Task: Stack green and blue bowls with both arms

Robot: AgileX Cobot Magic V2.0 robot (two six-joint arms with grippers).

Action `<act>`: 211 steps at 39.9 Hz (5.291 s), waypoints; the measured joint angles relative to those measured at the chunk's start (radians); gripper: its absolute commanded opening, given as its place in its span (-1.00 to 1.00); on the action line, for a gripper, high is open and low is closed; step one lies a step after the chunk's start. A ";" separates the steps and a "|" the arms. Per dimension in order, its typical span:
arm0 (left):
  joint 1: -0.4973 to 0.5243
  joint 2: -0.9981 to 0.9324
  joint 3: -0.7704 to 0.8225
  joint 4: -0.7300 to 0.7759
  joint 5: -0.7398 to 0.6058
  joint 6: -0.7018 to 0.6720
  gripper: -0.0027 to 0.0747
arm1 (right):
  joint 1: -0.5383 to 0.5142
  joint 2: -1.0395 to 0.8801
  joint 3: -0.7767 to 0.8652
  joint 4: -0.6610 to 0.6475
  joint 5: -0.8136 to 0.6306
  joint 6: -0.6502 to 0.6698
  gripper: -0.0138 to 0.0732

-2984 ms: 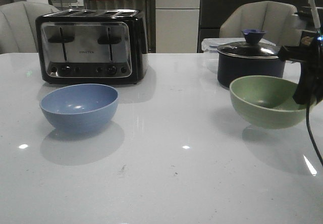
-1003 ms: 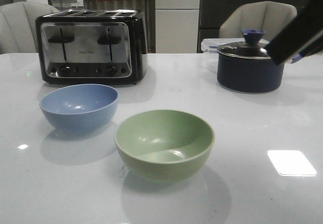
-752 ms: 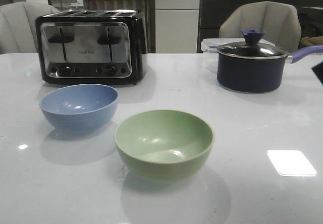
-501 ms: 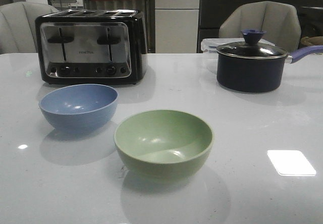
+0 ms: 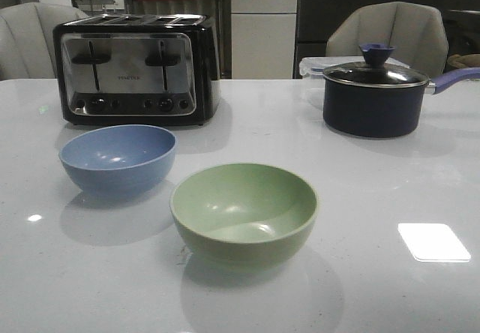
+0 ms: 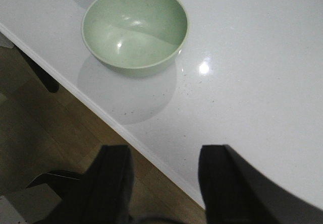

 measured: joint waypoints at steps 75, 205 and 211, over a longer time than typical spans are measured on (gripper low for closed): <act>-0.032 0.665 -0.577 -0.133 0.201 0.077 -0.69 | 0.000 0.000 0.002 0.000 0.002 0.000 0.30; -0.366 -0.404 0.127 -0.058 0.259 0.177 -0.17 | 0.000 0.000 0.002 0.000 0.002 0.000 0.18; -0.366 -0.404 0.127 -0.058 0.259 0.177 -0.50 | 0.000 0.000 0.002 0.000 0.002 0.000 -0.22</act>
